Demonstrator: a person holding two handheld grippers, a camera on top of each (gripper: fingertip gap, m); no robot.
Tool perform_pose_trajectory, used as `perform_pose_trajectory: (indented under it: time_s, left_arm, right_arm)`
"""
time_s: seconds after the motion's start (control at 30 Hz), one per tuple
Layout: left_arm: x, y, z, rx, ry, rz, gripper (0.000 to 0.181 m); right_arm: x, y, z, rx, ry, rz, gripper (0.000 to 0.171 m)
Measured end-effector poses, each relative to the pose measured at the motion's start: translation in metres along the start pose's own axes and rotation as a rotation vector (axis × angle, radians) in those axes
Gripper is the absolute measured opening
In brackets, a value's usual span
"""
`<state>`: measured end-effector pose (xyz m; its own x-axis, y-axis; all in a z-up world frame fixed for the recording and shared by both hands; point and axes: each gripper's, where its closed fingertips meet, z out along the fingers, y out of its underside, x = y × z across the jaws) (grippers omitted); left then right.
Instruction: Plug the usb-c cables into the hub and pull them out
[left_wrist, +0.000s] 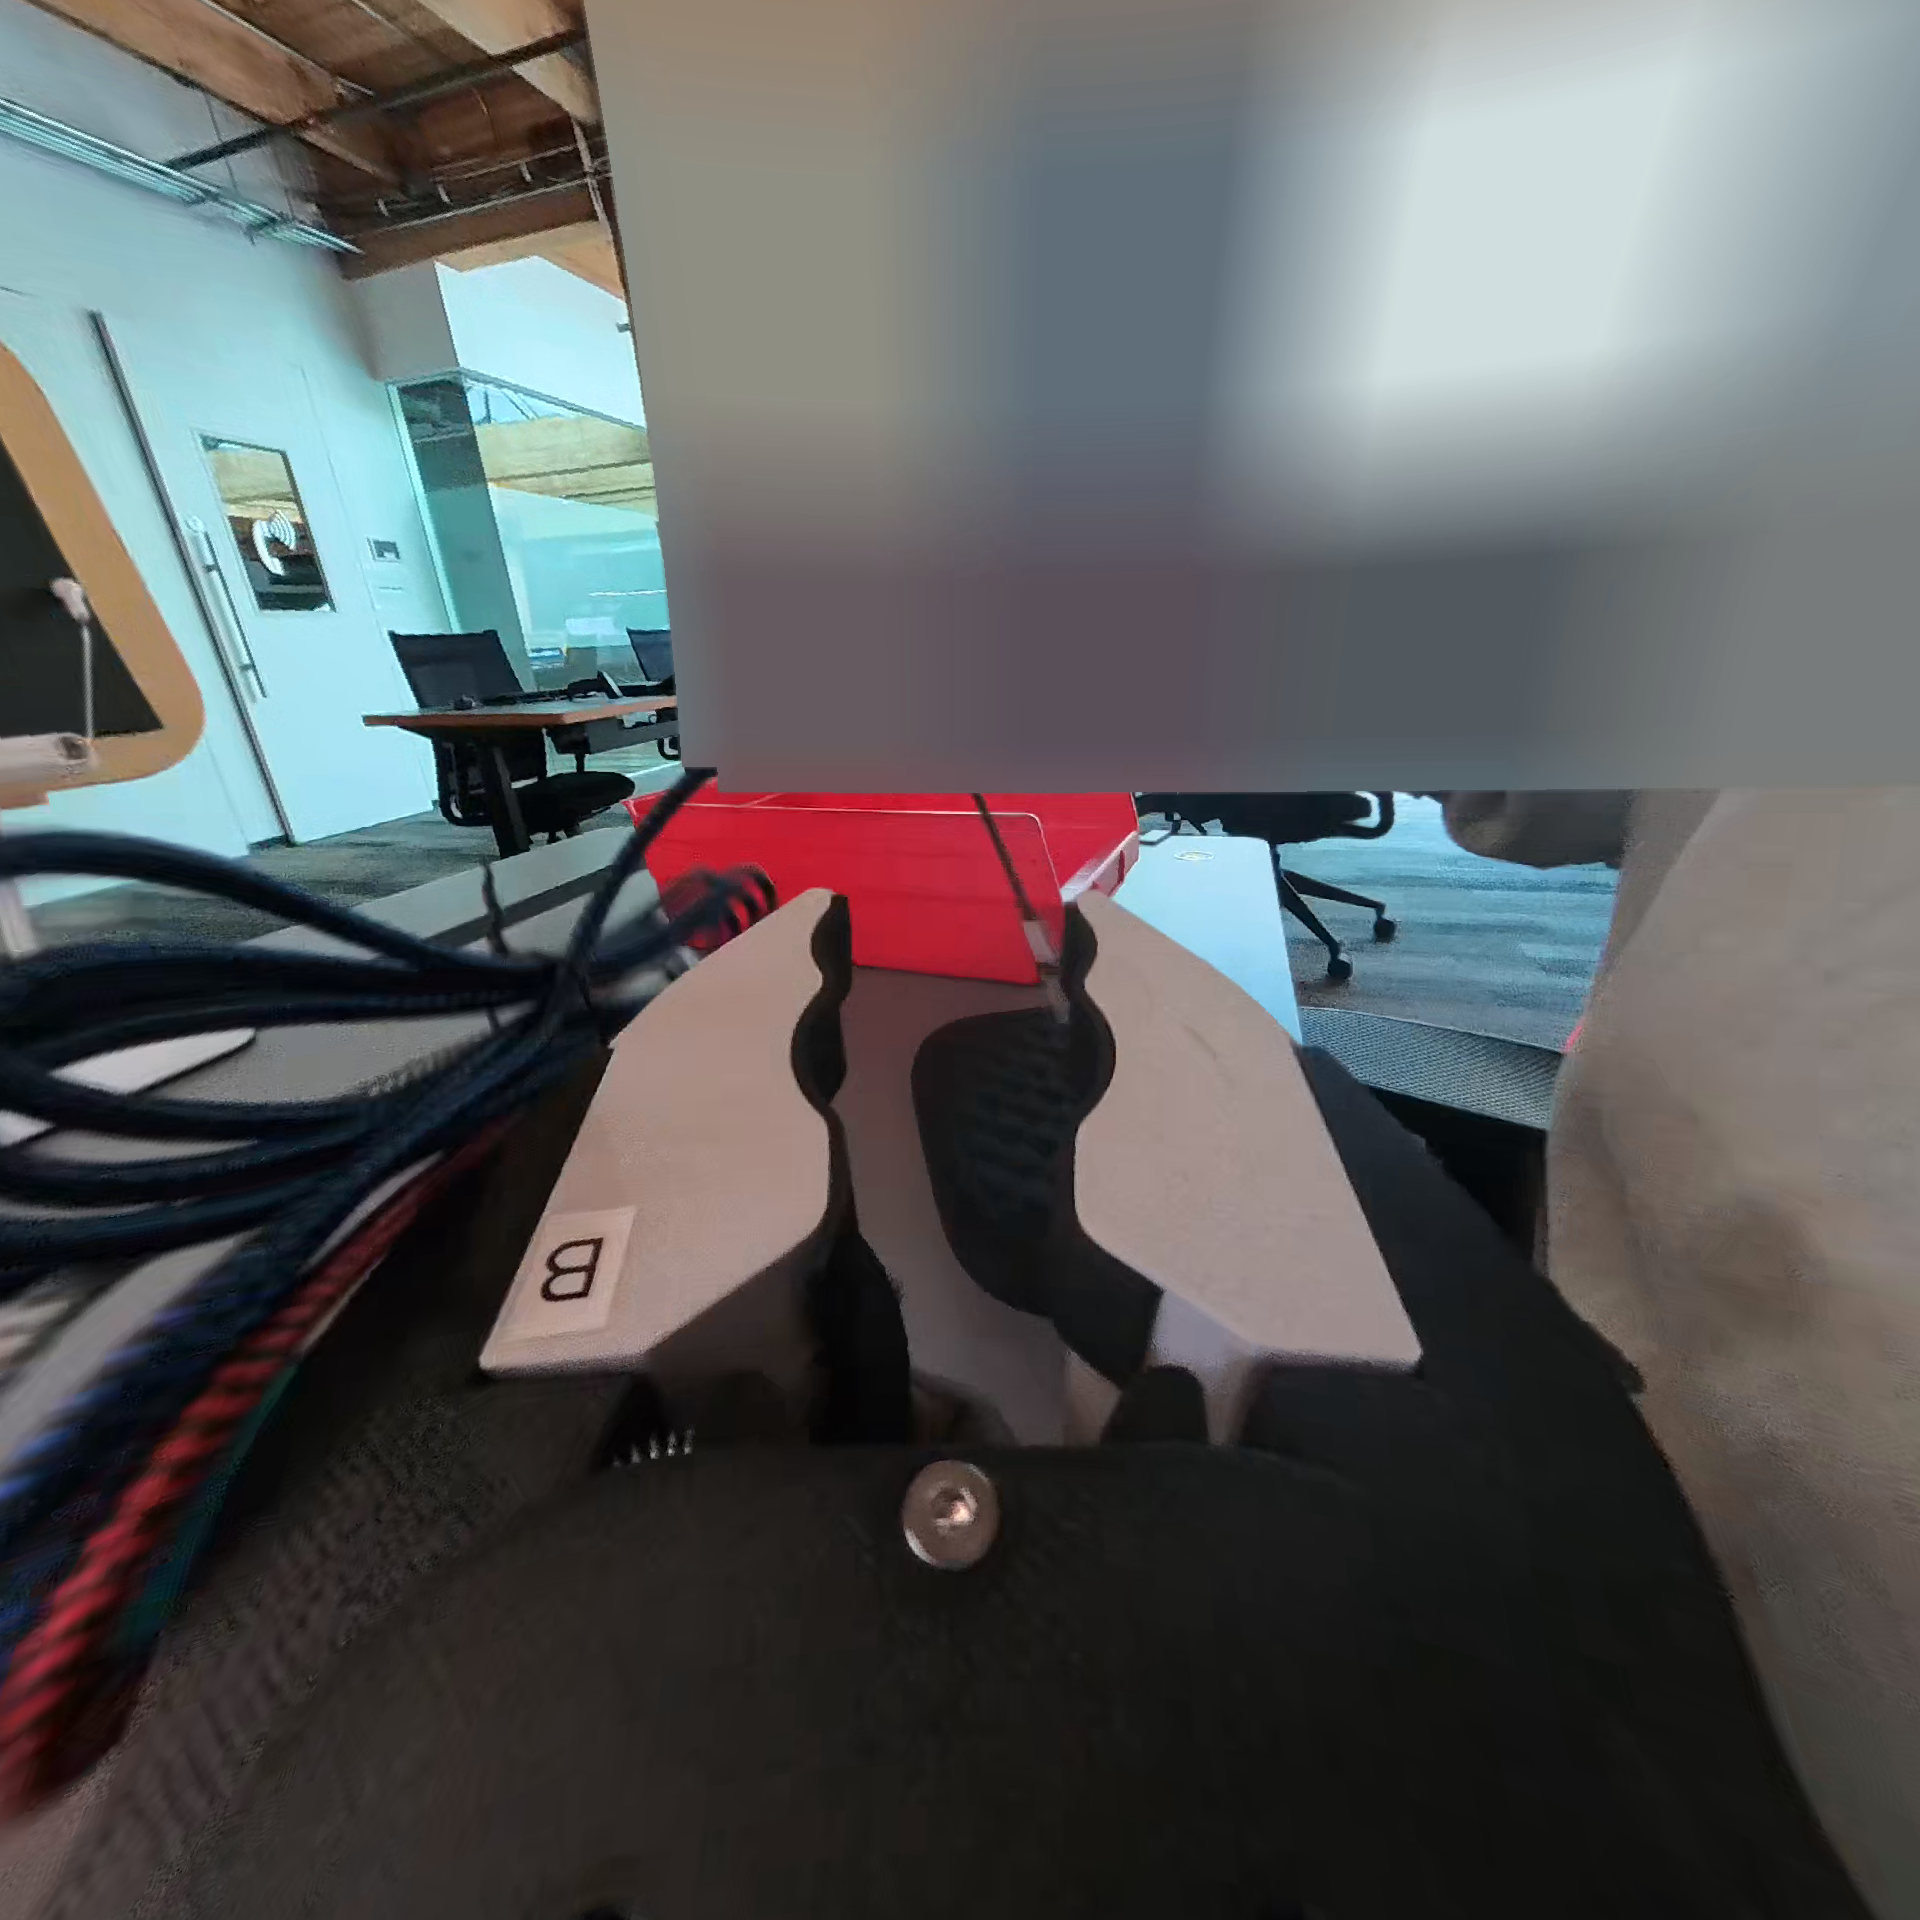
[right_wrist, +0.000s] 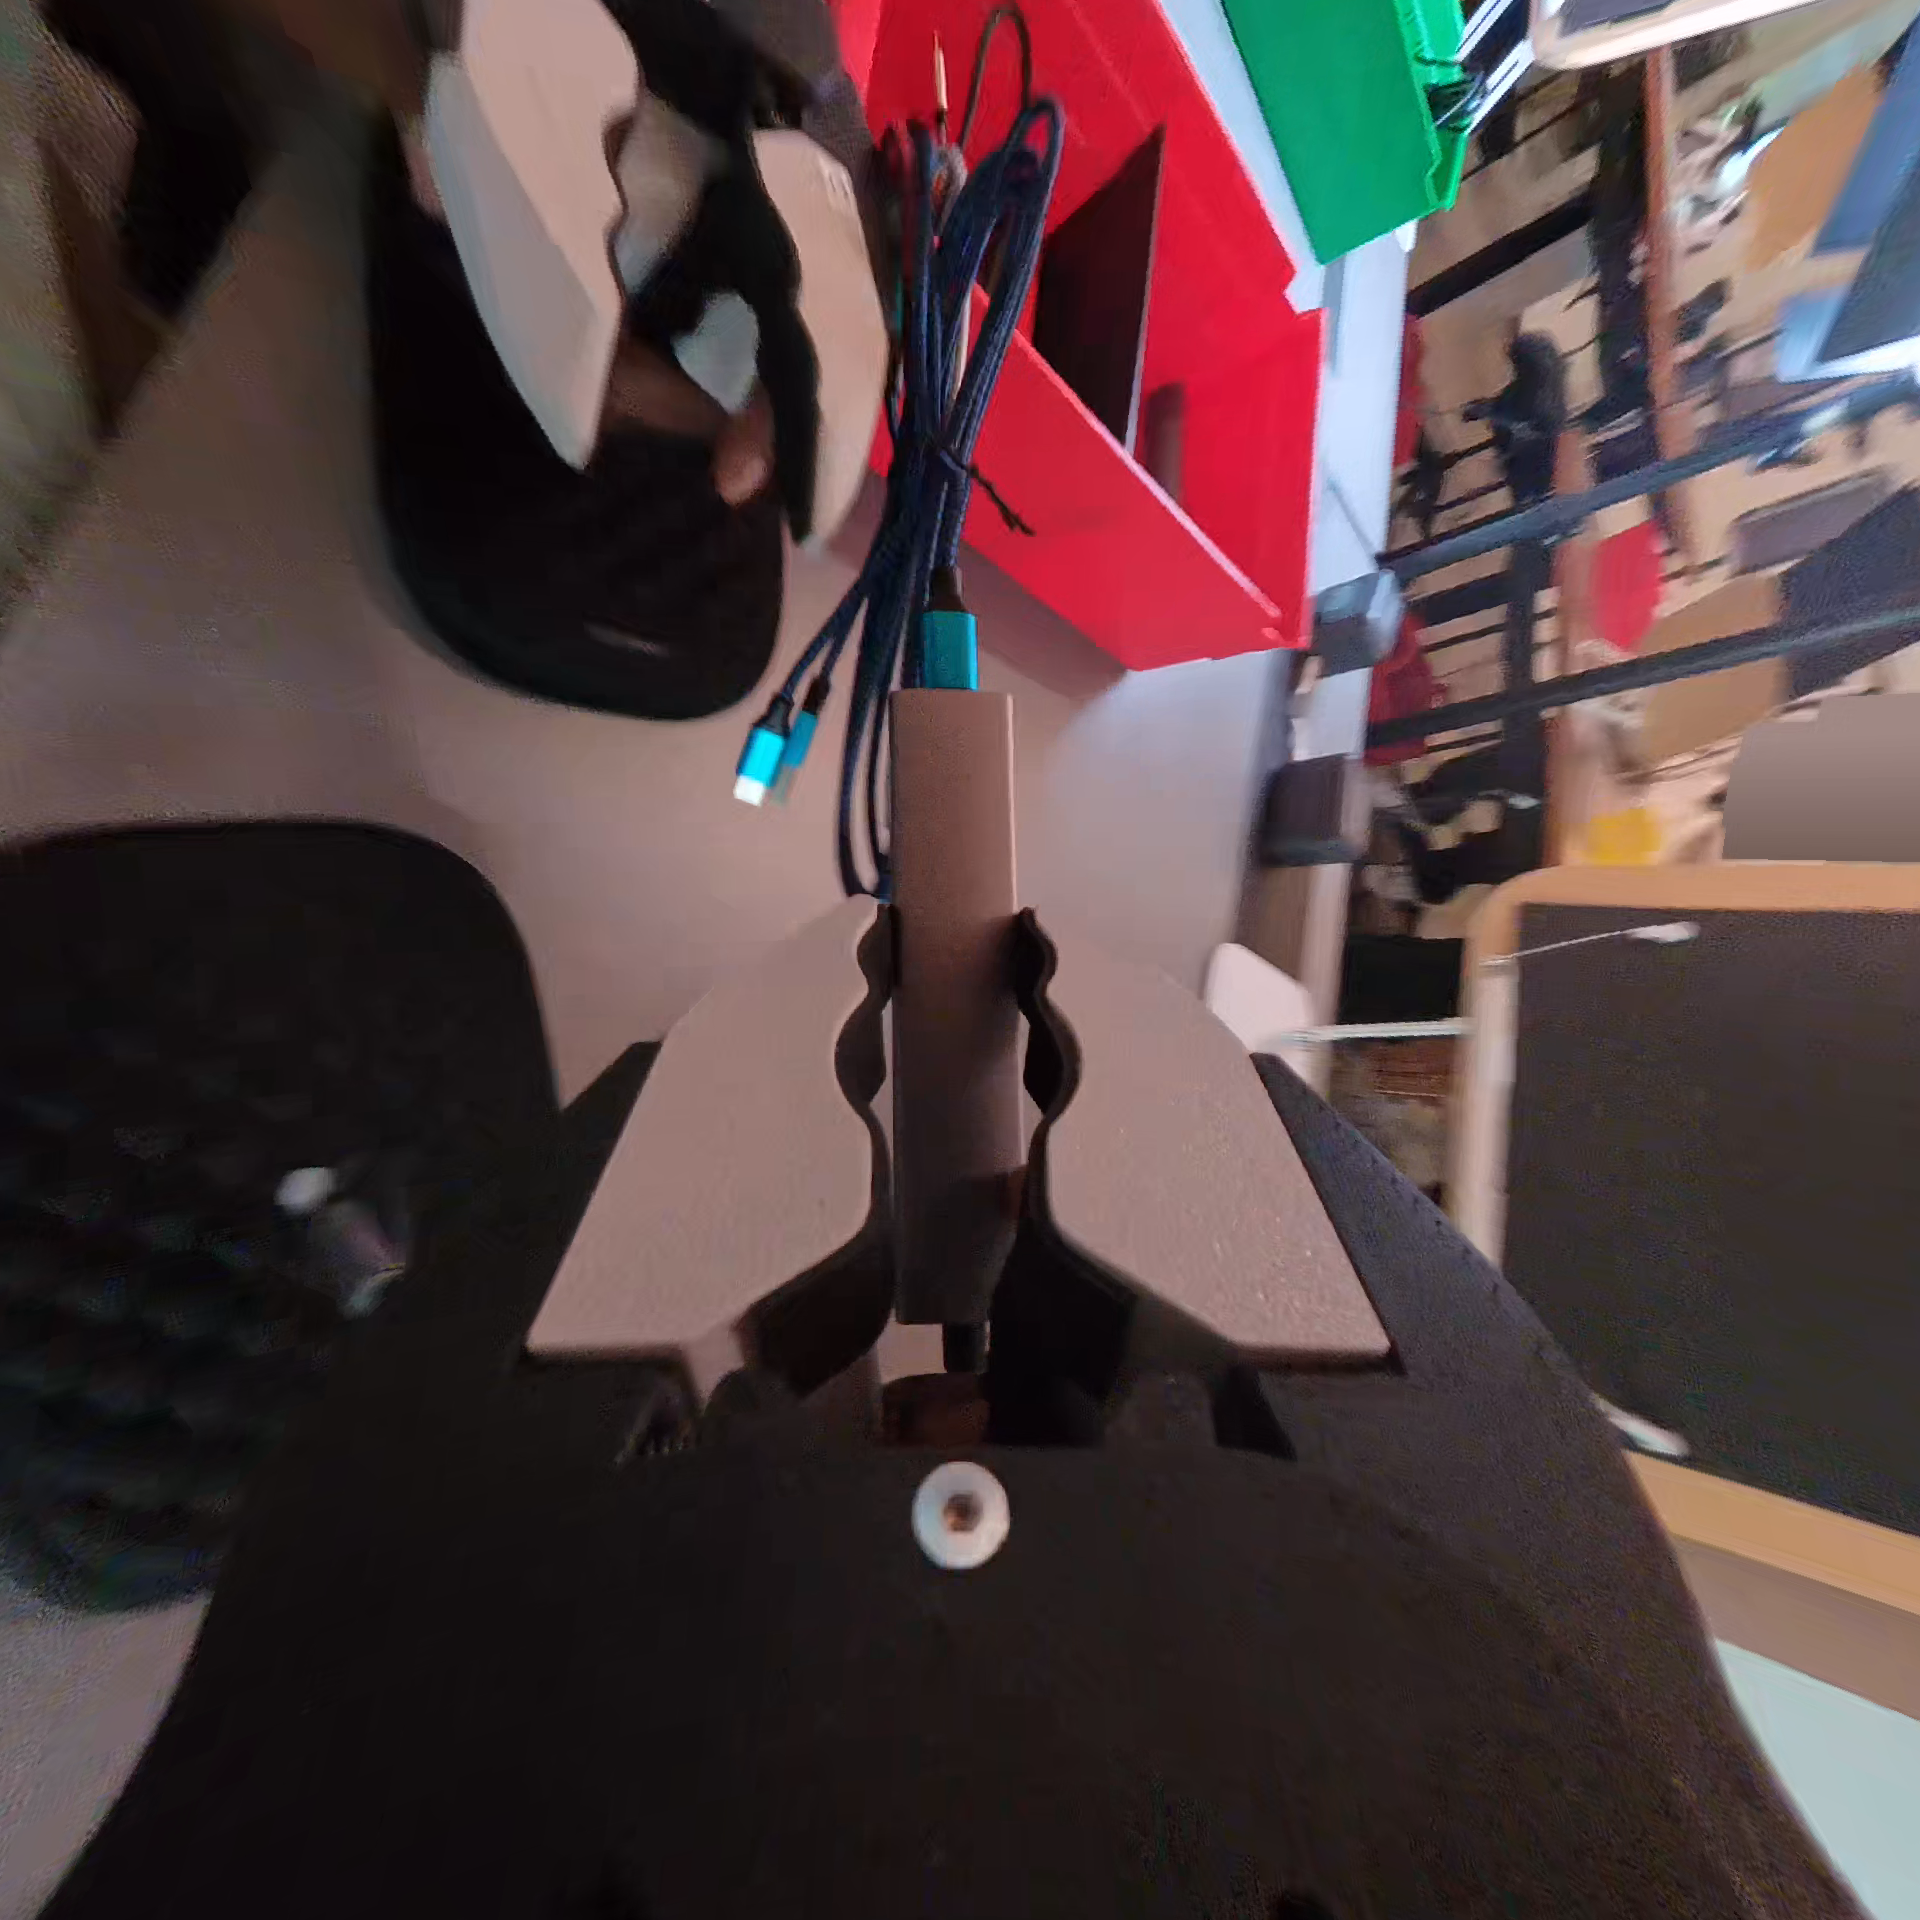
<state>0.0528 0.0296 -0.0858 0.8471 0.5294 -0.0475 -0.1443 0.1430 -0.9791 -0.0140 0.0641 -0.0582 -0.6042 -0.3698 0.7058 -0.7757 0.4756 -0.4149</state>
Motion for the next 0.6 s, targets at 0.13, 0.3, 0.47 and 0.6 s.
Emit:
perform_pose_trajectory:
  time_s: [0.13, 0.3, 0.47, 0.6]
  left_arm:
    - [0.023, 0.005, -0.018, -0.088, 0.102, -0.003, 0.039]
    - [0.052, -0.029, -0.065, -0.11, 0.284, 0.078, 0.038]
    - [-0.026, -0.063, -0.11, -0.213, -0.141, 0.236, 0.036]
    - [-0.095, -0.028, -0.161, -0.681, -0.4, 0.297, 0.036]
  right_arm:
    - [-0.001, 0.011, -0.006, -0.117, -0.06, -0.217, 0.022]
    - [-0.048, 0.033, 0.009, -0.128, -0.303, -0.152, 0.021]
    - [-0.103, 0.052, 0.023, -0.119, -0.482, 0.015, 0.021]
    - [-0.135, 0.062, 0.035, -0.136, -0.514, 0.066, 0.021]
